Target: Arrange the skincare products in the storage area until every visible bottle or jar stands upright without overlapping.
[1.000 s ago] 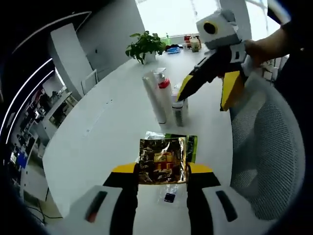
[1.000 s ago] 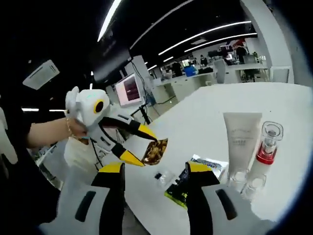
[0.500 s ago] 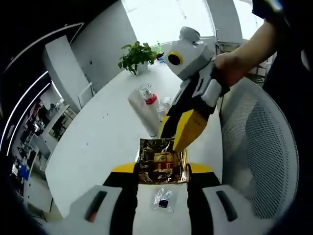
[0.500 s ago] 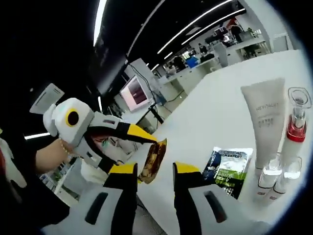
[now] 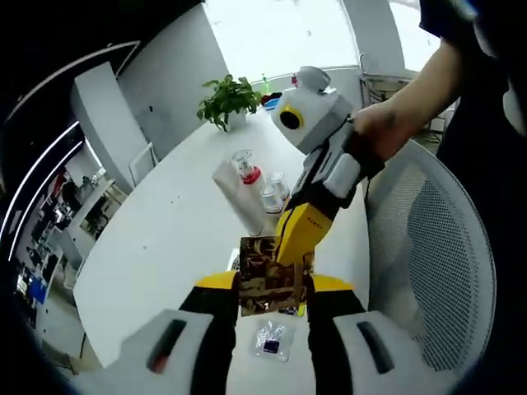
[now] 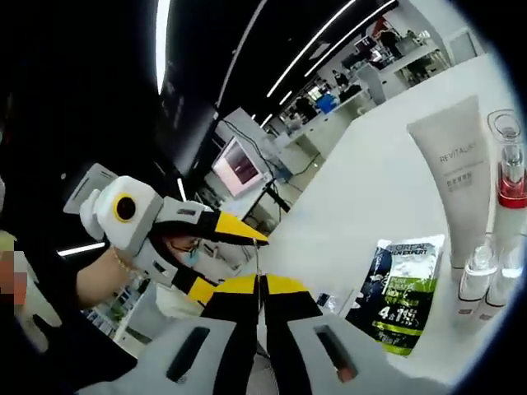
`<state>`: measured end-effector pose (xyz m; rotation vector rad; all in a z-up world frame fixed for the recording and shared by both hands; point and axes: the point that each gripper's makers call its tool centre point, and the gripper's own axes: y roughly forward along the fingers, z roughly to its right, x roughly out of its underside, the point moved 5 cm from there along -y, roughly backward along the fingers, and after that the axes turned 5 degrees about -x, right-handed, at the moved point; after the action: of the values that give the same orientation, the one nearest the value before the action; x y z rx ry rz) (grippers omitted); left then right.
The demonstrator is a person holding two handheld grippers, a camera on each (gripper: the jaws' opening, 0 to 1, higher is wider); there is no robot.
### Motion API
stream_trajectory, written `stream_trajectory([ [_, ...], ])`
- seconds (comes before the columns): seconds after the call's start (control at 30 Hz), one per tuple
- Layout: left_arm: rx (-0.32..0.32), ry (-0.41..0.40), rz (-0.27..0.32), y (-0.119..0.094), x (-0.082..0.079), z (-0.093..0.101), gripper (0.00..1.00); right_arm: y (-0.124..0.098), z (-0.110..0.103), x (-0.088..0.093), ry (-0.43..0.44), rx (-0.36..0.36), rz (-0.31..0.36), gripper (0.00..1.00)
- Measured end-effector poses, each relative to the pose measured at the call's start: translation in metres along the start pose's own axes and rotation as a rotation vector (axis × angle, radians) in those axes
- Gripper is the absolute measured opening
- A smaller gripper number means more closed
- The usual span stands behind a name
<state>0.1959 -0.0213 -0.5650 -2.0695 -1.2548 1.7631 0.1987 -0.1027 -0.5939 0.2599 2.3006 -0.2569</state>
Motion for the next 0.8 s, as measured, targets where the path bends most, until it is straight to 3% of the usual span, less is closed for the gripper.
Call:
stream_trajectory([
  [0.07,0.002,-0.039,0.017,0.000,0.003,0.000,0.44,-0.001,-0.002,-0.001,0.002,-0.009,0.023,0.01],
  [0.2,-0.030,-0.103,0.032,-0.004,0.008,-0.002,0.45,-0.006,0.004,-0.003,0.016,0.020,0.048,0.01],
  [0.4,-0.078,-0.349,0.099,-0.010,0.018,-0.001,0.50,-0.010,0.004,-0.006,0.082,0.019,0.118,0.01],
  [0.5,-0.100,-0.506,0.163,-0.013,0.017,0.000,0.52,-0.011,-0.001,-0.009,0.069,0.009,0.158,0.01],
  [0.53,-0.095,-0.609,0.205,-0.015,0.018,-0.003,0.52,-0.011,-0.006,-0.010,0.067,-0.003,0.175,0.01],
  [0.6,-0.100,-0.735,0.295,-0.018,0.010,0.000,0.56,-0.009,-0.018,-0.014,0.072,-0.064,0.210,0.01],
  [0.7,-0.084,-0.850,0.399,-0.028,0.006,-0.004,0.58,-0.012,-0.029,-0.024,0.092,-0.118,0.287,0.01],
  [0.8,-0.077,-0.875,0.427,-0.031,0.002,-0.001,0.59,-0.014,-0.032,-0.031,0.122,-0.137,0.343,0.01],
])
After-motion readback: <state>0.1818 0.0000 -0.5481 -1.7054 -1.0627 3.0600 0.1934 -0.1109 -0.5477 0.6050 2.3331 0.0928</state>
